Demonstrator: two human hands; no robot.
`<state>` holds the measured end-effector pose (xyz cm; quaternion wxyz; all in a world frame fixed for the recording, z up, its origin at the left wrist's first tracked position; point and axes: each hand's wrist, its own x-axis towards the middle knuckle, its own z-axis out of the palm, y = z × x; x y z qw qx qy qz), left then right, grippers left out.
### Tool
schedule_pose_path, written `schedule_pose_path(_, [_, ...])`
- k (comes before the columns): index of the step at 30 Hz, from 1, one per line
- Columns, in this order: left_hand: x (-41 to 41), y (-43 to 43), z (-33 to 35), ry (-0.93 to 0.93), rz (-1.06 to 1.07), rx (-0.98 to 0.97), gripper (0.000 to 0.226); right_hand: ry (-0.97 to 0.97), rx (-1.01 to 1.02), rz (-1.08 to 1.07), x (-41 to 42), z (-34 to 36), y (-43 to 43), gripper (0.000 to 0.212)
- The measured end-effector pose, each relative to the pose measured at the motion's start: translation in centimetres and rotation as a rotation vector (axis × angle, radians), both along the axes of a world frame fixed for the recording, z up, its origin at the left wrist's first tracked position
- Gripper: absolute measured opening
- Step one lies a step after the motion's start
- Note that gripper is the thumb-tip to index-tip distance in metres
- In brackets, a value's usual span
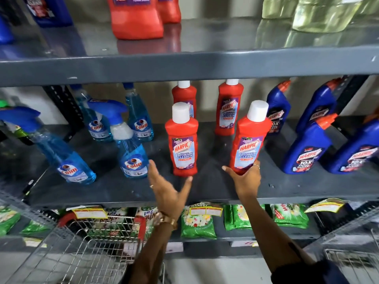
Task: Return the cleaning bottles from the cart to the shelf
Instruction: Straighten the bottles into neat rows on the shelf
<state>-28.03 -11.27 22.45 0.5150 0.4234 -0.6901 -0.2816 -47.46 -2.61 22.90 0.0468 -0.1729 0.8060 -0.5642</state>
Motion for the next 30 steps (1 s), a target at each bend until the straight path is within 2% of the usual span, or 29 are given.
schedule_pose_path(4, [-5.2, -0.4, 1.3, 0.177, -0.021, 0.346, 0.133, -0.013, 0.015, 0.028, 0.2, 0.1, 0.2, 0.086])
schedule_pose_path(6, [-6.3, -1.5, 1.5, 0.152, 0.011, 0.406, 0.129, -0.014, 0.019, 0.034, 0.2, 0.2, 0.3, 0.085])
schedule_pose_path(9, [-6.6, -2.1, 0.9, 0.077, 0.08, 0.397, 0.12, -0.027, 0.023, 0.051, 0.0, 0.3, 0.3, 0.082])
schedule_pose_path(22, [-6.3, -2.2, 0.1, -0.01, 0.069, 0.397, 0.122, -0.021, 0.029, 0.105, -0.2, 0.1, 0.7, 0.083])
schedule_pose_path(25, [-6.3, -2.2, 0.1, 0.008, 0.045, 0.397, 0.126, -0.044, -0.001, 0.155, -0.3, 0.2, 0.8, 0.09])
schedule_pose_path(27, [-6.1, -1.9, 0.3, 0.024, 0.024, 0.369, 0.133, -0.014, -0.028, 0.184, -0.4, 0.5, 1.1, 0.102])
schedule_pose_path(30, [-5.7, 0.3, 0.5, -0.059, 0.071, 0.254, 0.143, -0.022, -0.149, 0.142, -0.6, 0.3, 2.7, 0.115])
